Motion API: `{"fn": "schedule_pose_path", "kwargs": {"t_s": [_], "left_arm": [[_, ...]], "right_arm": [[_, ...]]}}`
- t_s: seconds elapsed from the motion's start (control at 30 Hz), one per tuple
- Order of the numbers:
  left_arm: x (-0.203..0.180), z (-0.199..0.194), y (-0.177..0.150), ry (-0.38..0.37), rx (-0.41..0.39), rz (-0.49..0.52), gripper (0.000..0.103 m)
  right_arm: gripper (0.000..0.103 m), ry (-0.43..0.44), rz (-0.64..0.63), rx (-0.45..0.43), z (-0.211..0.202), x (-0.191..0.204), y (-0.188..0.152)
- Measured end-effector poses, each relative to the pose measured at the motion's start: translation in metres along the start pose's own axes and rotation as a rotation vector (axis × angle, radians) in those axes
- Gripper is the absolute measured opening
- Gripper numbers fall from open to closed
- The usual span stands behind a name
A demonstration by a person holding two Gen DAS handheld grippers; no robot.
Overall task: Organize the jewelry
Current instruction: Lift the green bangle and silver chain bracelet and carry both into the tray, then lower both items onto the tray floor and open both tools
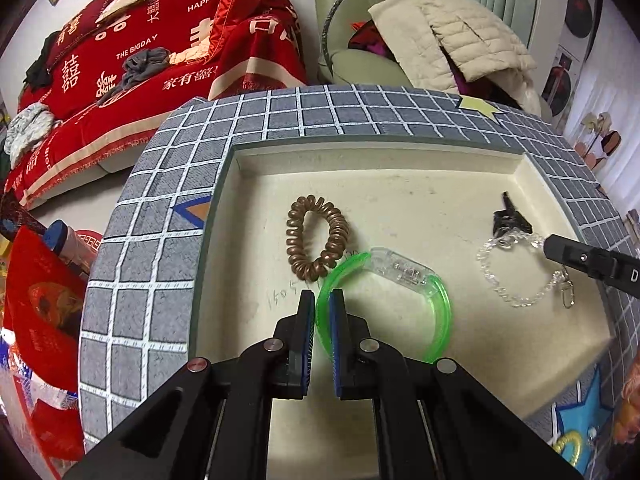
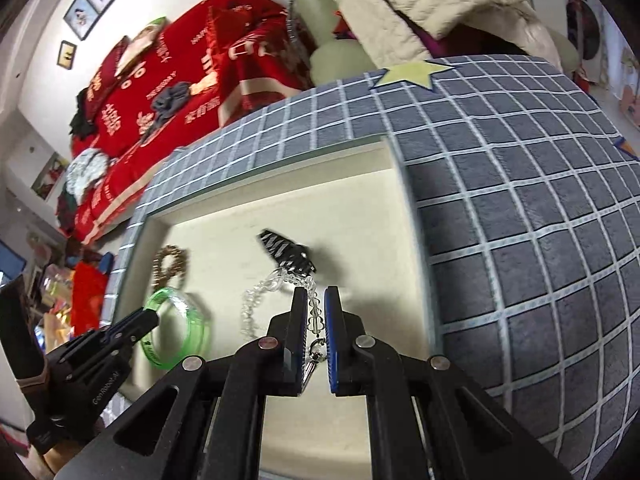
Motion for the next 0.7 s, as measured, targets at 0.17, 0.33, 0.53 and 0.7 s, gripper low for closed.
{"fn": "schedule_pose_path", "kwargs": {"t_s": [0.17,0.33,0.53,0.7], "left_arm": [[-0.005,0.006,0.002,0.041,-0.011,0.036,0.029],[-0.01,0.005,0.002,0.091,-0.035,0.081,0.029],[-0.011,0.004,0.002,0.117,-0.042,0.096,0.029],[-0.01,-0.002,0.004,0.112,-0.063,0.084,0.029]], "right_arm": [[0.009,-0.075,-0.052,0.012,0.006,-0.001,-0.002],[0.011,-0.152,-0.121,0.03,0.009,0.004,-0.004],[0.071,-0.167,-0.199,0.04,0.009,0.019,-0.006],[0.077,-0.096,-0.167,0.034,0.004,0.028,-0.006]]}}
Point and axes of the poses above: each gripper's, at about its wrist camera, not at the fingertips, and z roughly the way its jaws point, x to its left, y to its top, the point moved 6 cm from there along z, roughly the way its jaws point, and after that the axes turned 10 degrees about -z, right-handed, at the moved point
